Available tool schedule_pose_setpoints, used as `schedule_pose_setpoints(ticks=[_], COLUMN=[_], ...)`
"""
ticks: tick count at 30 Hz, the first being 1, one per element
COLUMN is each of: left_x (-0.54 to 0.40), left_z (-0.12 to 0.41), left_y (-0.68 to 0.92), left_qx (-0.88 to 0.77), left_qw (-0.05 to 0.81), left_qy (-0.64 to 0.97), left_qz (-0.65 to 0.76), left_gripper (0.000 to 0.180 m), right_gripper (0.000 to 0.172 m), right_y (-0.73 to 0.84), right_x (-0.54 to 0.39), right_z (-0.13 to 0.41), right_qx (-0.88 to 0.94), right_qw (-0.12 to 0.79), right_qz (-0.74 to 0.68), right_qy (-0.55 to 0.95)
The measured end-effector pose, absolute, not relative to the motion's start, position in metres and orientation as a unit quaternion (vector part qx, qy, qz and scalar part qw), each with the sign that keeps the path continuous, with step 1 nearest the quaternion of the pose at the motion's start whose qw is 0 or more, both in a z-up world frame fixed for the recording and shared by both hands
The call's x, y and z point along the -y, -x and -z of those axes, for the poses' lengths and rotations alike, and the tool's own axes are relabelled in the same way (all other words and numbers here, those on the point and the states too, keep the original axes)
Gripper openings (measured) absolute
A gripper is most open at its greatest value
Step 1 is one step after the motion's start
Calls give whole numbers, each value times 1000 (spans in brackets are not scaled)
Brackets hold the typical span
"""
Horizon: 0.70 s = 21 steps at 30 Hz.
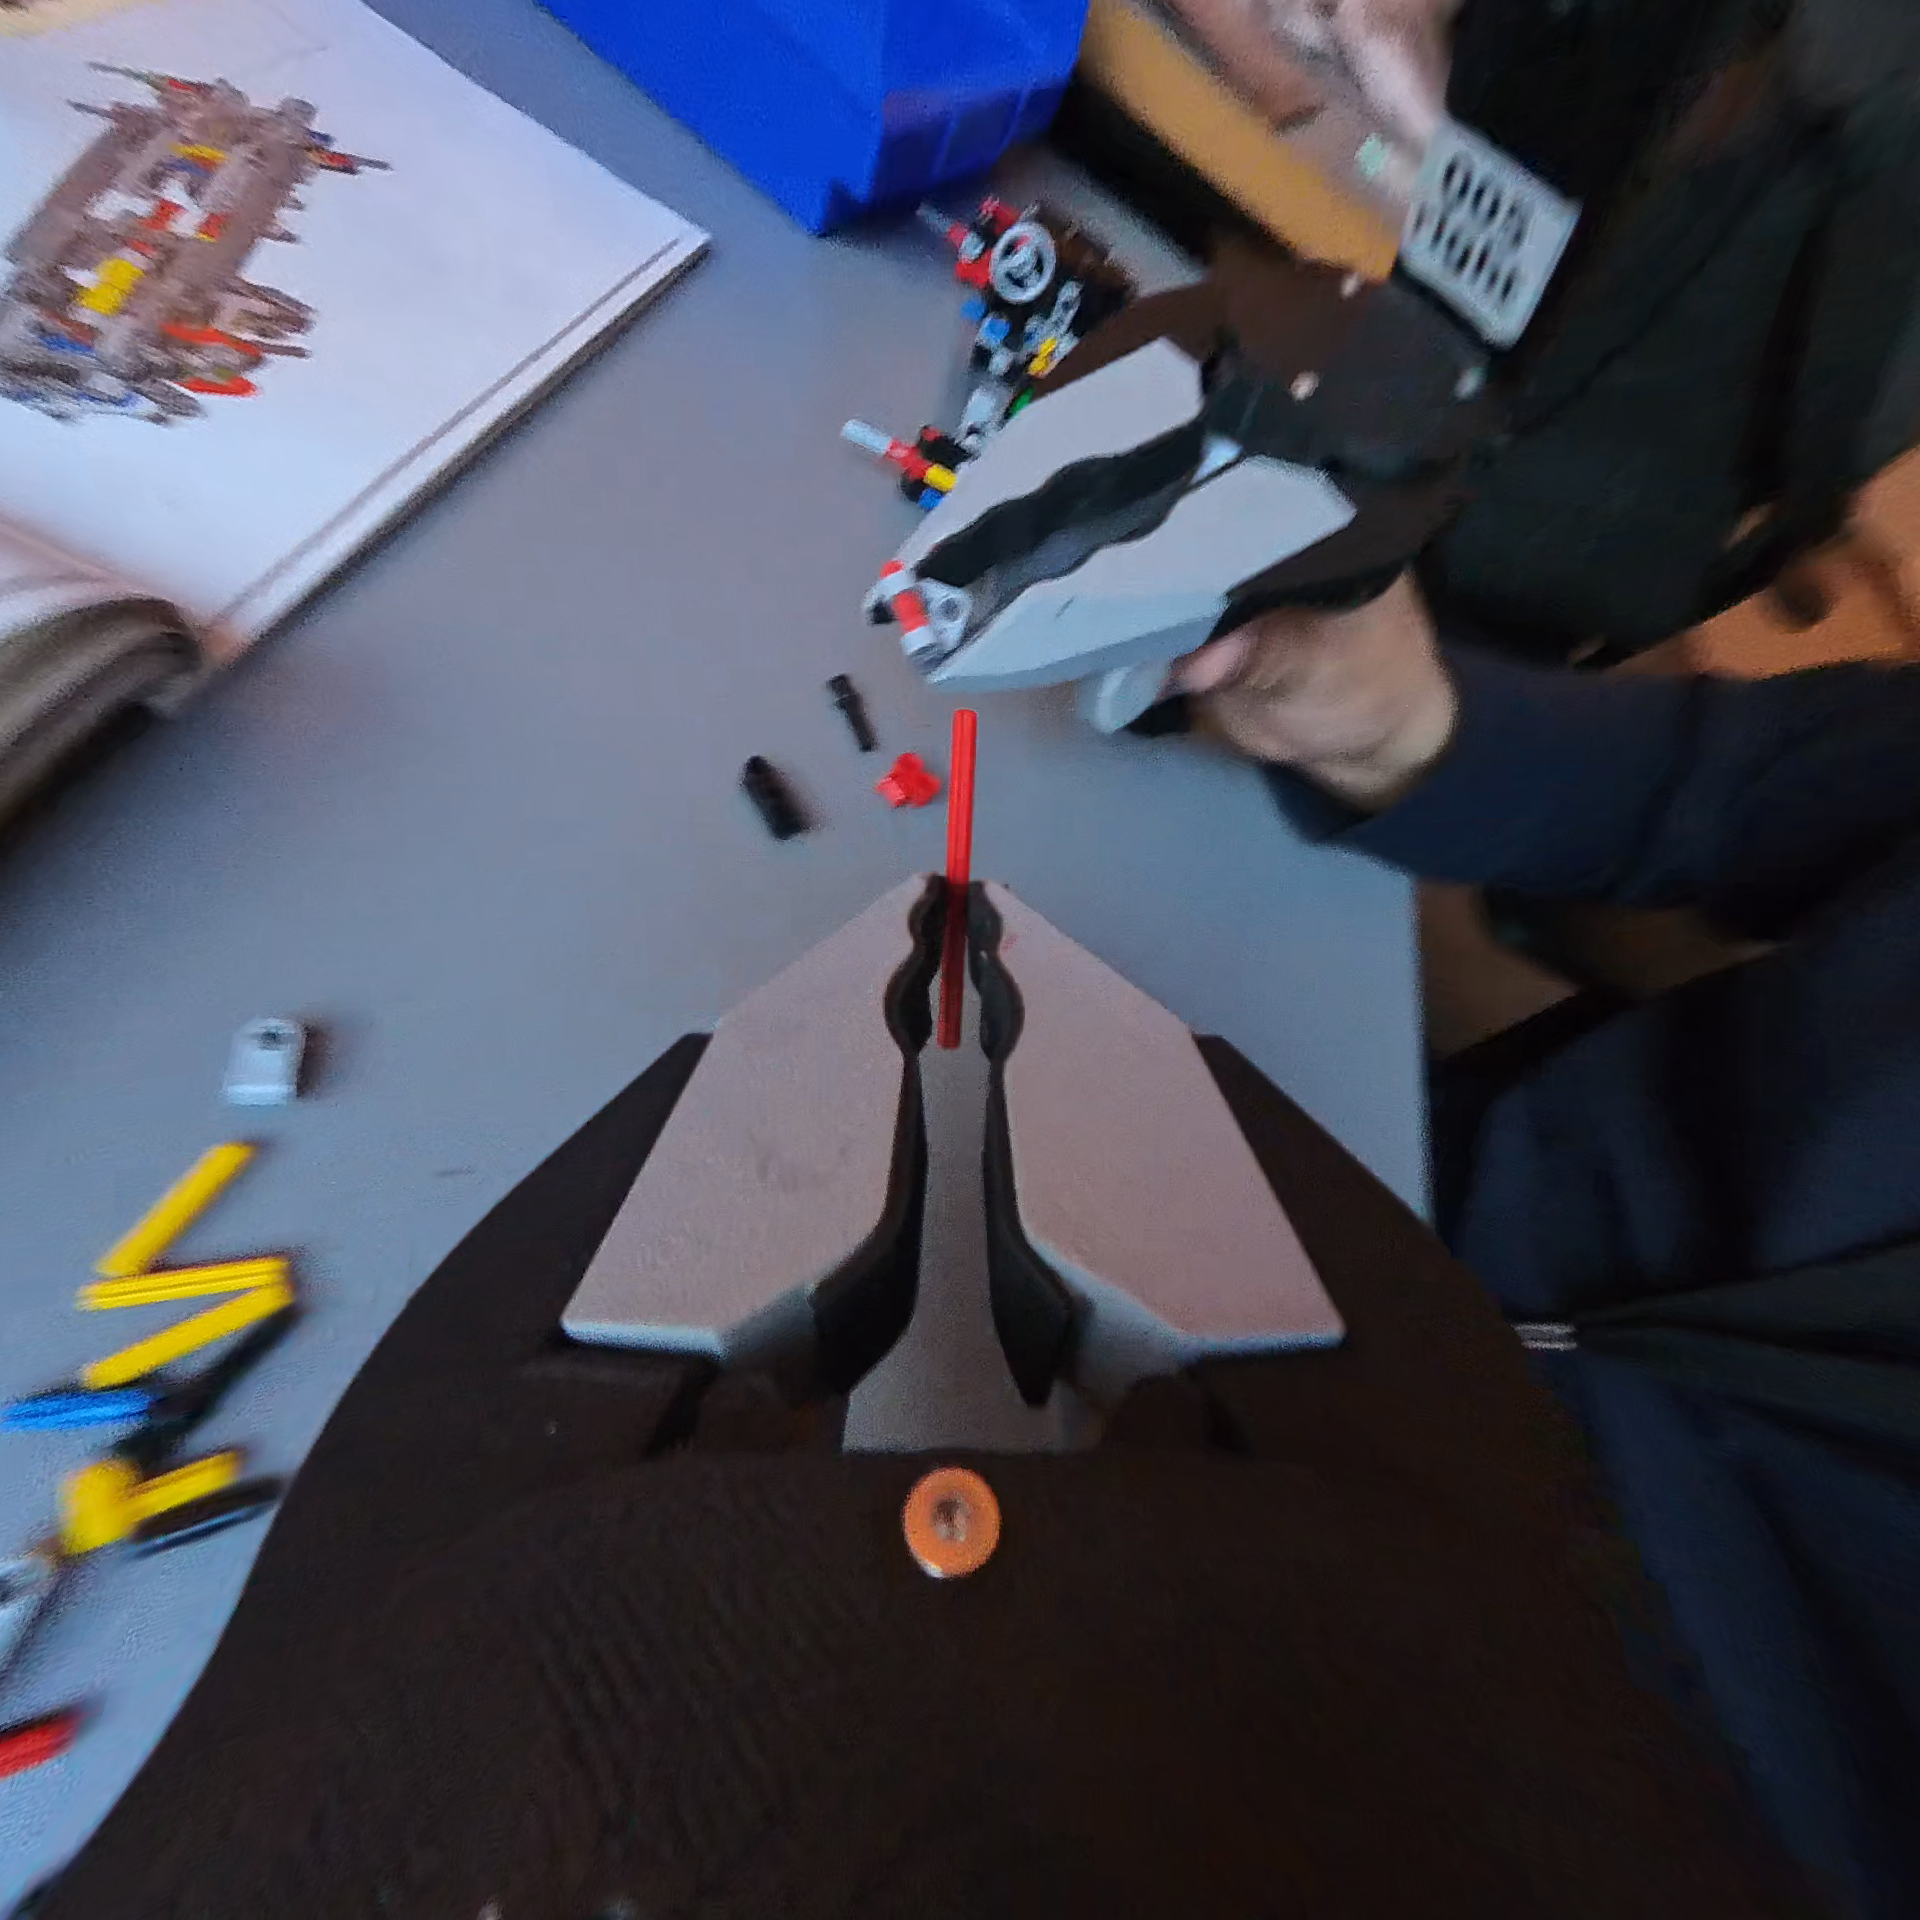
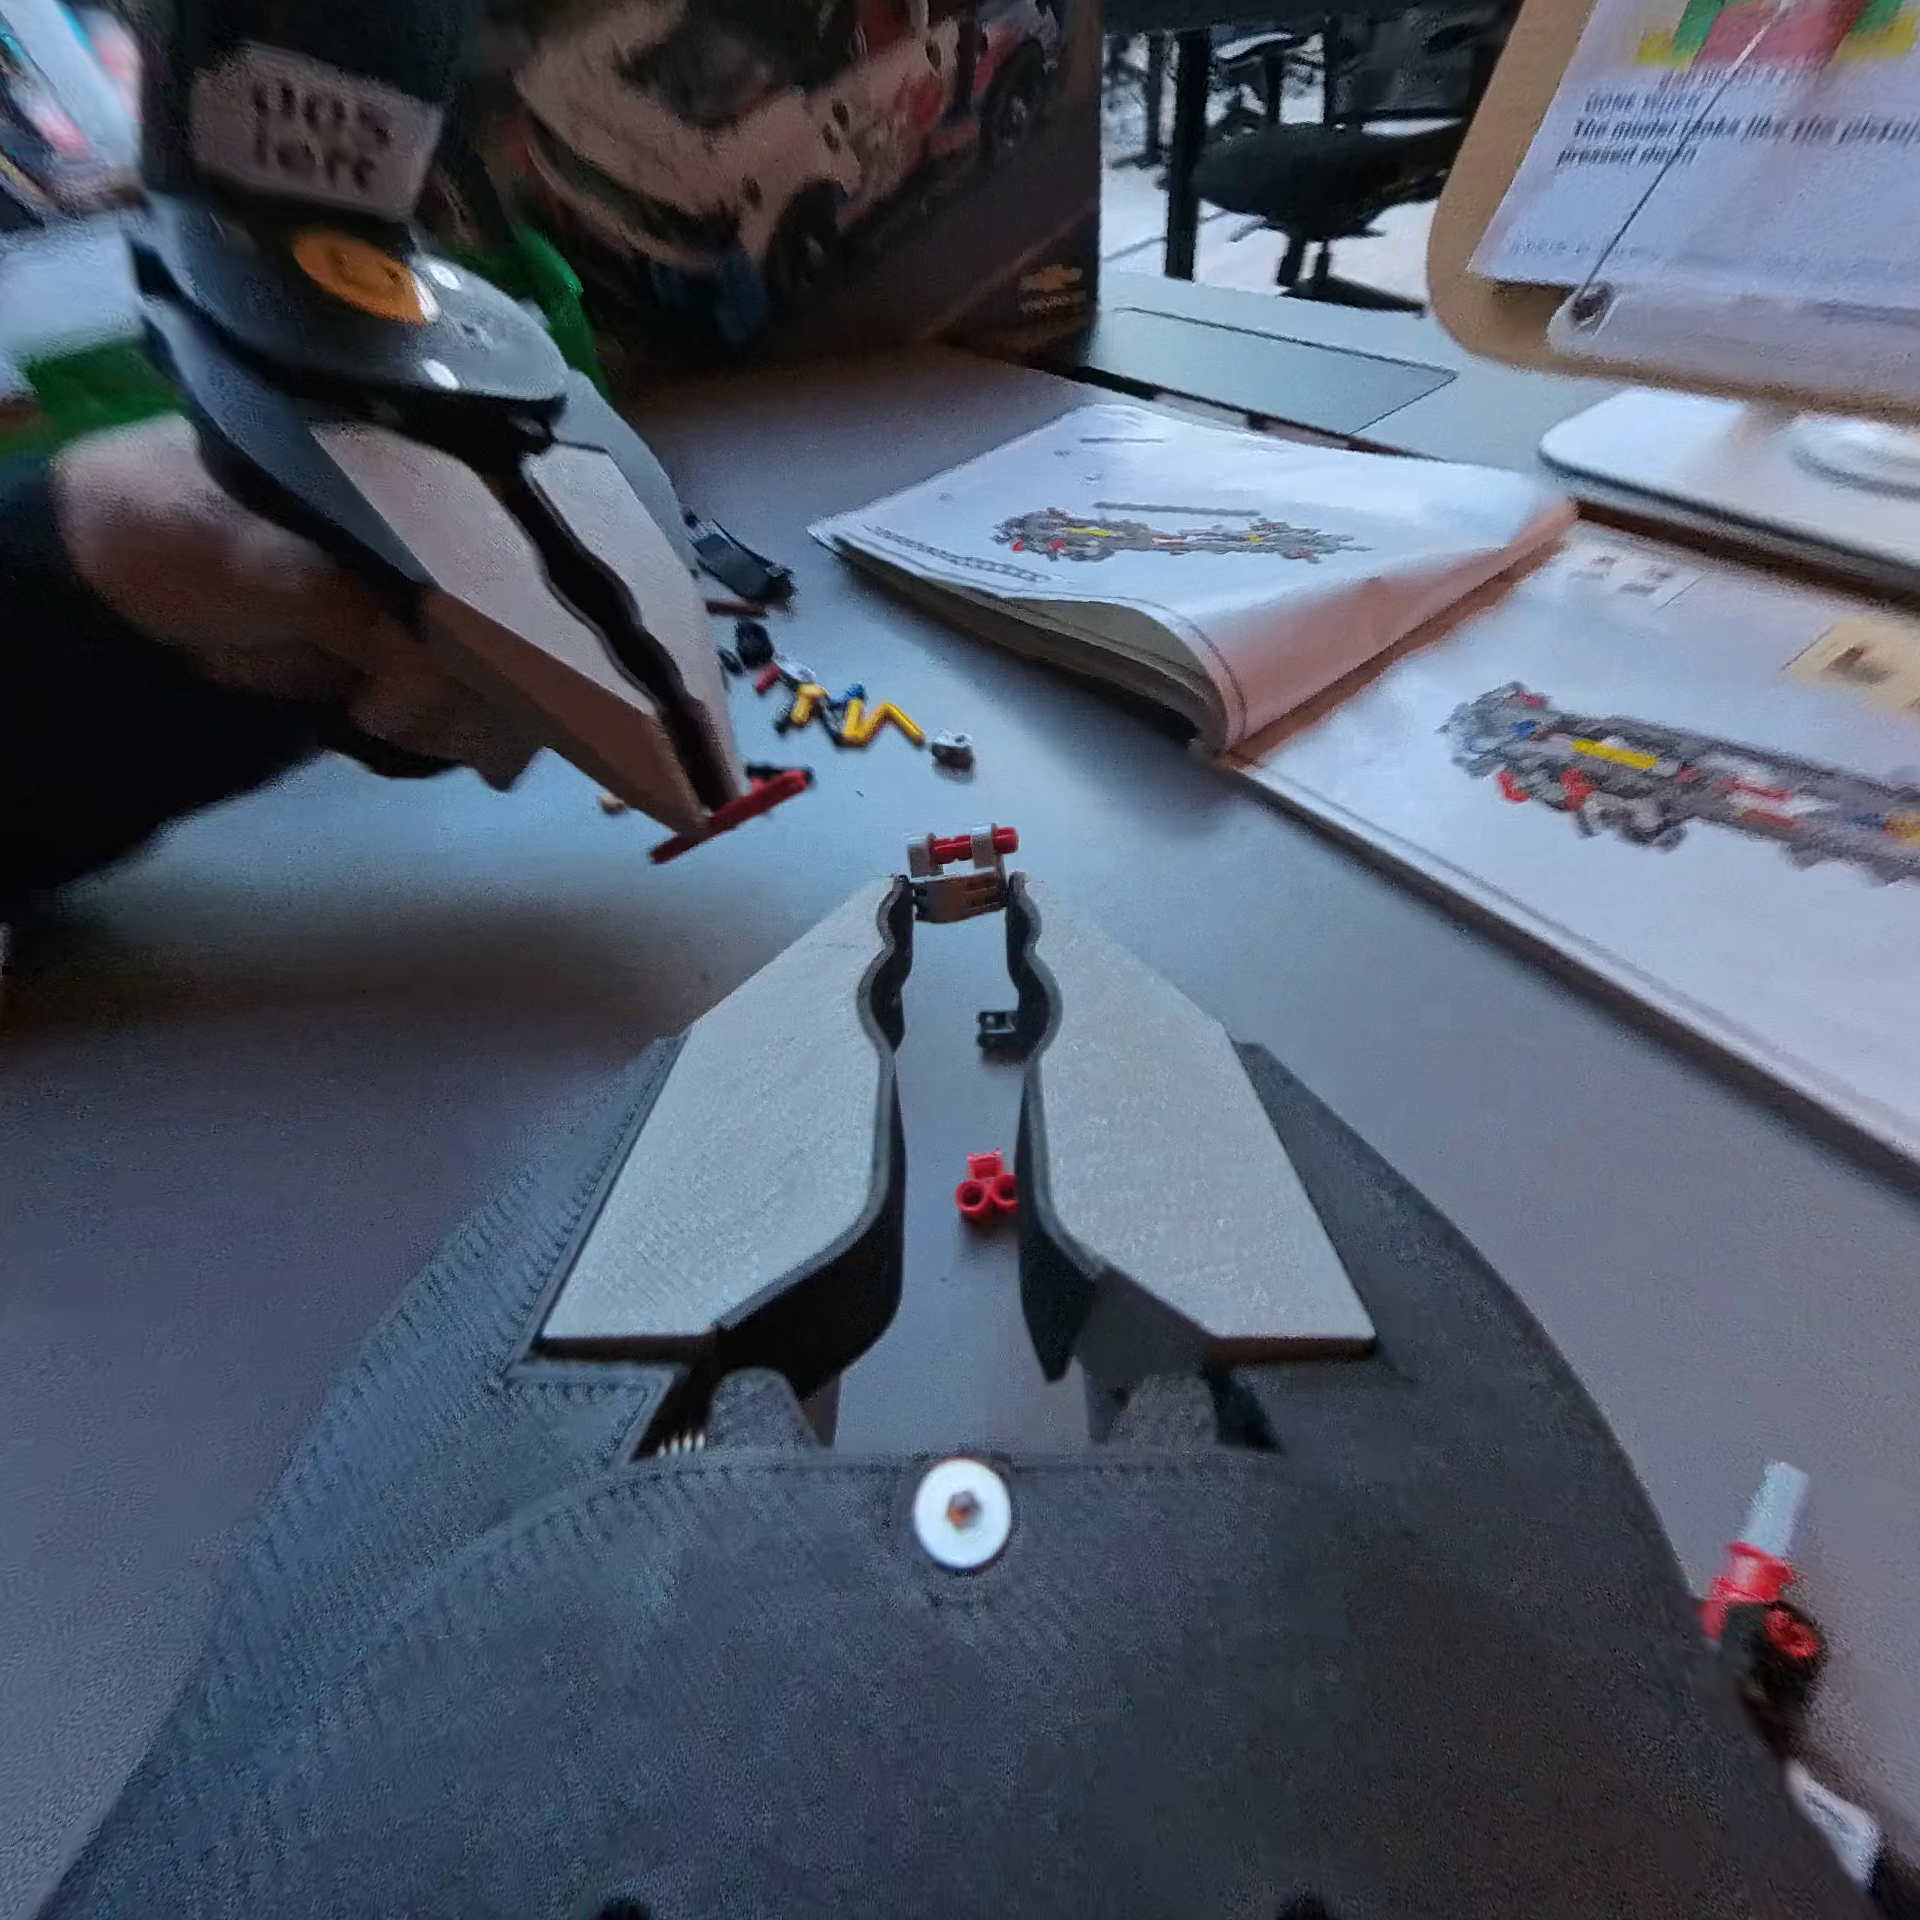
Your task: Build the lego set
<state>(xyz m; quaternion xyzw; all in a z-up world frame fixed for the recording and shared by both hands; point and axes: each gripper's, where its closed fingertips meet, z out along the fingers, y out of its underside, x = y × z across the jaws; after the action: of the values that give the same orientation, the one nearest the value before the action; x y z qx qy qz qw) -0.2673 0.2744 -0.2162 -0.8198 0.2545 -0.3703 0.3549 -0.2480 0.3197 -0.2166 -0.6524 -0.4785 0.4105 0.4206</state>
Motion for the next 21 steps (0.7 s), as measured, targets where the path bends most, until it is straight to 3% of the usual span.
schedule_pose_setpoints(ticks=[3, 21], left_x=[-266, -265], left_z=[216, 218], left_y=[259, 253], left_qx=[-210, -128], left_qw=[340, 301], left_qy=[802, 764], left_qz=[445, 557], left_gripper=[1, 2], right_gripper=[15, 14], right_y=[253, 256], right_x=[-313, -298], right_z=[219, 206], right_qx=[520, 553], right_qw=[445, 481], right_qz=[-362, -355], right_qy=[633, 580])
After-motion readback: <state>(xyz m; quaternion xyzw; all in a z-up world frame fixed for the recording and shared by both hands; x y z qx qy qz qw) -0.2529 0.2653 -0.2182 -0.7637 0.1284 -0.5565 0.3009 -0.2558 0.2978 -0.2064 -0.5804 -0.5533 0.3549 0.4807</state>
